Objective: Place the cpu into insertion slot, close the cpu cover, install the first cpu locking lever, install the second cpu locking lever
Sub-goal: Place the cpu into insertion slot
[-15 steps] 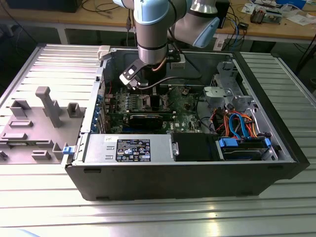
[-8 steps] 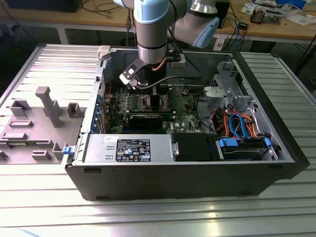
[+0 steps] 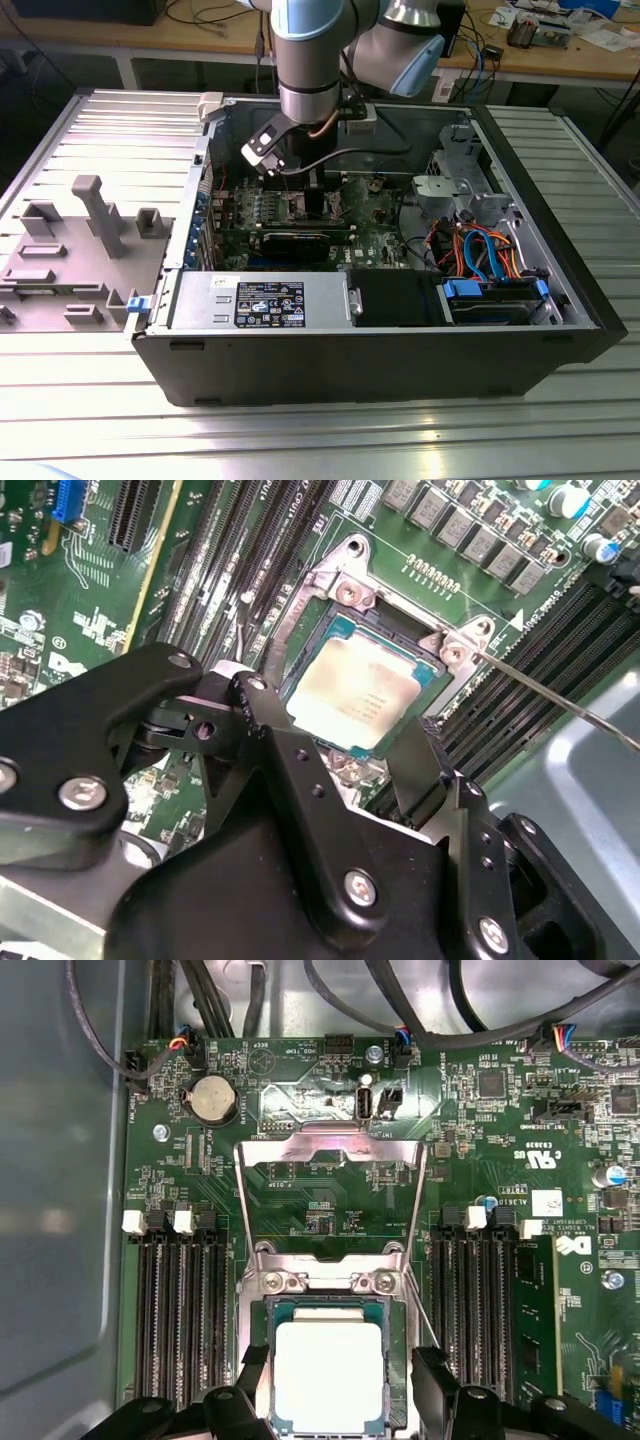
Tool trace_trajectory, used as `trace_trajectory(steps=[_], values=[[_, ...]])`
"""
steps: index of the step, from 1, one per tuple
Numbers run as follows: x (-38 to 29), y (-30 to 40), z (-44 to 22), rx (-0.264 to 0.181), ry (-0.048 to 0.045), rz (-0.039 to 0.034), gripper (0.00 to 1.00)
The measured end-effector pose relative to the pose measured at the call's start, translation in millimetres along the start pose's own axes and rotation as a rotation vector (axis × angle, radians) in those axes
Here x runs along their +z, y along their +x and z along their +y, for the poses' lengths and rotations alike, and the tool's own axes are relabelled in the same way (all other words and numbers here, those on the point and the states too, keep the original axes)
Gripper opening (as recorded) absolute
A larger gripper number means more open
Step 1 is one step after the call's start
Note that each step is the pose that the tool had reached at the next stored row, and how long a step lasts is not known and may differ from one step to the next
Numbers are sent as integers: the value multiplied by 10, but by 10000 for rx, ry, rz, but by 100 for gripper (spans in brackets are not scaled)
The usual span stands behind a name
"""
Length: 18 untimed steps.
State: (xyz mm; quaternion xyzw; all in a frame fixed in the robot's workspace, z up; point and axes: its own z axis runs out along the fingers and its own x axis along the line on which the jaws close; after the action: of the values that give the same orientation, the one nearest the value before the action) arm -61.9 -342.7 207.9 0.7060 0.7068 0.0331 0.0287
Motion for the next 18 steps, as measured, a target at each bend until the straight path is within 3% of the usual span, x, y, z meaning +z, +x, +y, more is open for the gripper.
trace_trajectory(steps=[3, 6, 7, 9, 10, 14, 18], values=[[-47, 0, 4, 2, 10, 0, 67], [-54, 0, 5, 4, 36, 9, 66], [-58, 1, 6, 4, 43, 8, 53], [-67, 1, 7, 4, 46, 10, 47], [-71, 1, 8, 5, 50, 12, 35], [-72, 1, 8, 6, 52, 10, 11], [-72, 1, 8, 9, 53, 10, 11]])
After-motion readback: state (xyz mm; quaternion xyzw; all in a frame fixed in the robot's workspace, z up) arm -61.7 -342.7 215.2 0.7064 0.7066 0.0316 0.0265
